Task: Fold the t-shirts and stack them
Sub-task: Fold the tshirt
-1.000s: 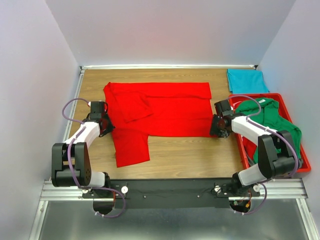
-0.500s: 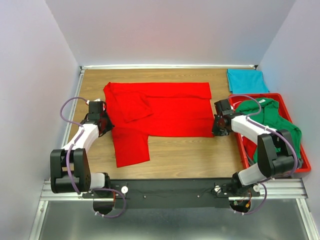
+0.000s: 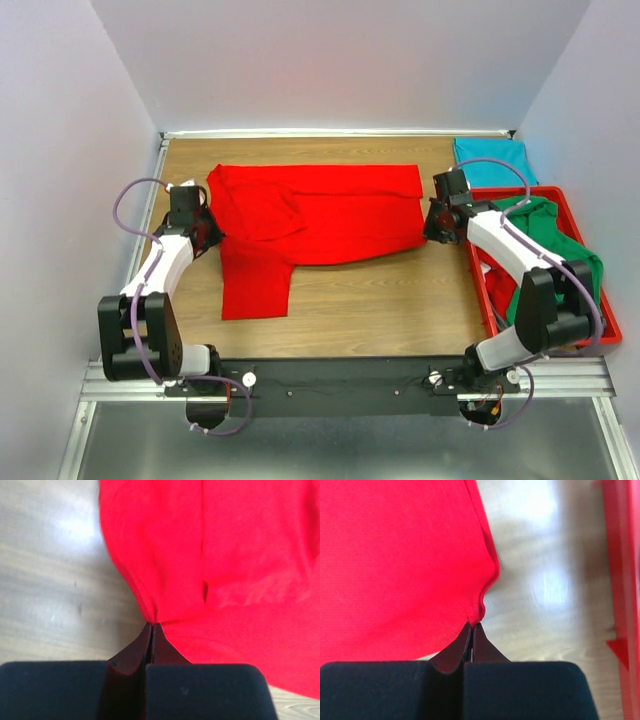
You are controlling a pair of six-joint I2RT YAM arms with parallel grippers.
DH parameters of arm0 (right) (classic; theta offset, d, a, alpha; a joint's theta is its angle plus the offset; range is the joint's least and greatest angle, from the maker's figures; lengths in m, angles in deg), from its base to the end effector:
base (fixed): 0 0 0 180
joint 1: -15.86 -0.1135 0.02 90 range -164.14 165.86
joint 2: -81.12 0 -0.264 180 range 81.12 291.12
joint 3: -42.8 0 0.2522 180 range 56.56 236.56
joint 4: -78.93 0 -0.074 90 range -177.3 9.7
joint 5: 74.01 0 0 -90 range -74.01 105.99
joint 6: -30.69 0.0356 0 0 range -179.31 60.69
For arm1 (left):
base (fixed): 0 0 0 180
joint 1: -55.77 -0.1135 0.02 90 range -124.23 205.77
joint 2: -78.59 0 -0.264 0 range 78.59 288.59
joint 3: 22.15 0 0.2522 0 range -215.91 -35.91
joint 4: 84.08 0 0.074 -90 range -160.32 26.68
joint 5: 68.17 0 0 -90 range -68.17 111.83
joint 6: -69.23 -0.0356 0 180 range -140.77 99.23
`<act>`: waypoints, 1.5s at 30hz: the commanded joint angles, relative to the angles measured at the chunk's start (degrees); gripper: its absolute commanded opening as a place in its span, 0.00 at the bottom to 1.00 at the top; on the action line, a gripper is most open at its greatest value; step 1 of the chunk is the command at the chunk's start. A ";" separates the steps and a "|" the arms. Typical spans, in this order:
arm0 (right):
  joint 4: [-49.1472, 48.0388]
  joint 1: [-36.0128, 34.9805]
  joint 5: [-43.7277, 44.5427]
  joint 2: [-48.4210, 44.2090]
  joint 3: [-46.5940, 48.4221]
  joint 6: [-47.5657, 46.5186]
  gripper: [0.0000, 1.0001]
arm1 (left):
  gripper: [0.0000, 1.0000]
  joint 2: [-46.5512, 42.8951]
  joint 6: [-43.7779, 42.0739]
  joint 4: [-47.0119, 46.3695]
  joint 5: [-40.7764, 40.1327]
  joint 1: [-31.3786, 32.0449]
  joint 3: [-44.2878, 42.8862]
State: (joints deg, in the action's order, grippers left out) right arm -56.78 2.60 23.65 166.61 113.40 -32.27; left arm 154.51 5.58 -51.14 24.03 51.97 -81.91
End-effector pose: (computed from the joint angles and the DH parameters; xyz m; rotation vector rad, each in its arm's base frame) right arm 0.2921 0.0640 0.2180 0.3583 2.5663 0.0832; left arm 0.2693 0.0165 0.2166 -0.6176 2.3600 -0.2238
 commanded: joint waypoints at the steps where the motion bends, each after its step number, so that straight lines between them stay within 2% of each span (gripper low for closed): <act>1: 1.38 0.78 -0.01 3.88 4.68 -1.38 0.01 | 0.00 3.97 0.19 0.24 1.23 -0.60 -4.88; 14: 1.21 2.80 1.74 14.17 16.19 -3.49 0.01 | 0.00 15.91 1.42 -0.99 3.86 -1.13 -15.26; 27: 0.85 4.29 -0.19 22.61 25.60 -4.37 0.01 | 0.00 22.69 -0.25 0.07 3.26 -1.57 -22.38; 45: -1.69 4.82 -0.81 27.97 27.62 -4.90 0.01 | 0.00 28.49 0.37 -2.04 4.13 -2.89 -25.81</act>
State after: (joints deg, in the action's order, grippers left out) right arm -56.76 6.84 23.28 192.71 138.87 -36.46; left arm 181.63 6.45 -51.60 27.11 49.72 -106.70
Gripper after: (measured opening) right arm 0.012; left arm 0.009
